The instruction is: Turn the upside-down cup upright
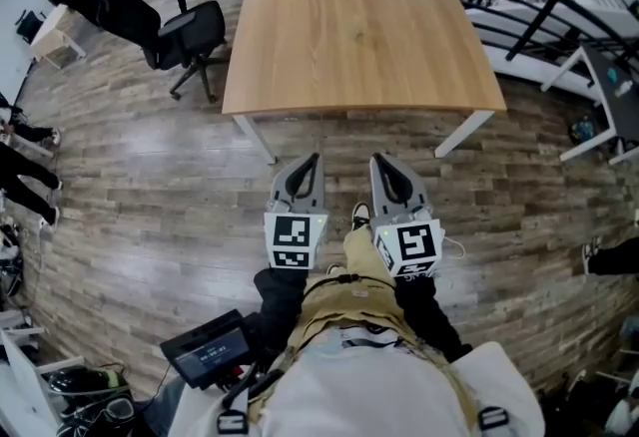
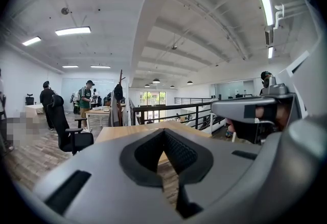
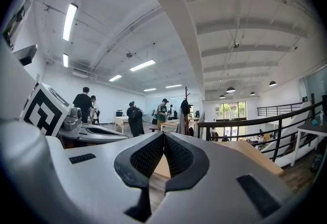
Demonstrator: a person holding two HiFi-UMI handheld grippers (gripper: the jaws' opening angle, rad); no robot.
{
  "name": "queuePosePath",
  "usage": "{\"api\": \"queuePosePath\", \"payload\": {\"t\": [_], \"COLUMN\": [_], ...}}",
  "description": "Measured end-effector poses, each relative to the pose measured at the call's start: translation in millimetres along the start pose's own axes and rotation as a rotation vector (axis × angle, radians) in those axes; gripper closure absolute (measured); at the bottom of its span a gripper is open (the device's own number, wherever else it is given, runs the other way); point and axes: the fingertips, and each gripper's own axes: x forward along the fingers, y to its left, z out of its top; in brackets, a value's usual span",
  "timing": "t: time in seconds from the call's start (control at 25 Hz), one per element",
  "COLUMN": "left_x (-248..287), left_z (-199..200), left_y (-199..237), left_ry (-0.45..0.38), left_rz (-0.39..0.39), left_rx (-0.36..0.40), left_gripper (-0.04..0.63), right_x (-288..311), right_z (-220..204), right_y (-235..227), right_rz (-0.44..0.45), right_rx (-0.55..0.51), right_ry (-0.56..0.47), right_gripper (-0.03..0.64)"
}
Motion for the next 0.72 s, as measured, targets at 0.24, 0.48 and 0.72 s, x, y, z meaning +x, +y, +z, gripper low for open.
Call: {"api": "queuePosePath", "payload": {"t": [0.24, 0.48, 0.72], "left_x": [44, 133, 242], "left_z": [-10, 12, 48], "left_y": [23, 63, 87], "left_ry": [0.022, 0.017, 0.013], "left_rz": [0.035, 0.078, 0.072], "left_rx": [0.002, 0.018, 0.039], "left_gripper": [0.595, 0.595, 0.595], "right_x": [47, 134, 221], "right_z": [-20, -9, 4], "right_y": [-22, -77, -154], "right_rz": [0.029, 0.065, 0.06], "right_rx": [0.031, 0.04, 0.047], "right_ry": [-0.002, -0.048, -0.046], "right_gripper": [0.595, 0.595, 0.595]}}
